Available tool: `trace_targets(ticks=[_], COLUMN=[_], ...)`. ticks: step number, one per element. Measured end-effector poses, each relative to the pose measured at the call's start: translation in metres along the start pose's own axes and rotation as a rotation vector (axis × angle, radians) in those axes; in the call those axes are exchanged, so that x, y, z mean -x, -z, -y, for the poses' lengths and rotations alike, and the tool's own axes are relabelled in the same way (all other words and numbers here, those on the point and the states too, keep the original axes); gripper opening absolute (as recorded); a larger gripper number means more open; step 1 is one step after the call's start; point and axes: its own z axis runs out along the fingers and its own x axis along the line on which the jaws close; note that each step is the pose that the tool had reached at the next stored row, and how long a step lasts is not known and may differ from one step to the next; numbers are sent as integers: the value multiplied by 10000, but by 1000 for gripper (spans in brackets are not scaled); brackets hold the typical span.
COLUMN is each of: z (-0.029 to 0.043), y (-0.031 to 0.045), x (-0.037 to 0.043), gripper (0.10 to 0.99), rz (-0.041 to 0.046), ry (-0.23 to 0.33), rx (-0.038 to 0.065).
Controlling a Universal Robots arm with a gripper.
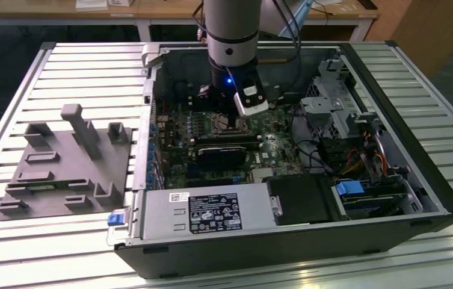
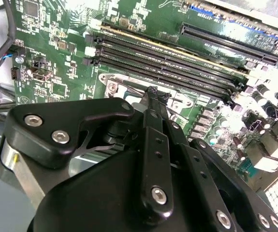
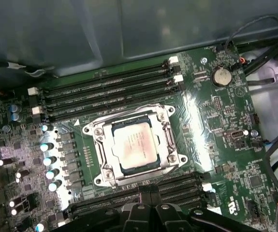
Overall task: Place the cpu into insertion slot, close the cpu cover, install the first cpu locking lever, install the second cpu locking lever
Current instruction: 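Install the second cpu locking lever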
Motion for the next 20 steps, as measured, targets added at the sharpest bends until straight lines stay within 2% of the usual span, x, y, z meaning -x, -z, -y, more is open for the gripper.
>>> trace_targets(ticks=[3, 6, 20], z=[9, 17, 75], y=[-18, -34, -114], x=[-7, -21, -108], gripper=[106, 106, 106], rz=[-32, -48, -71], ry=[-10, -15, -22], rx=[125, 188, 263])
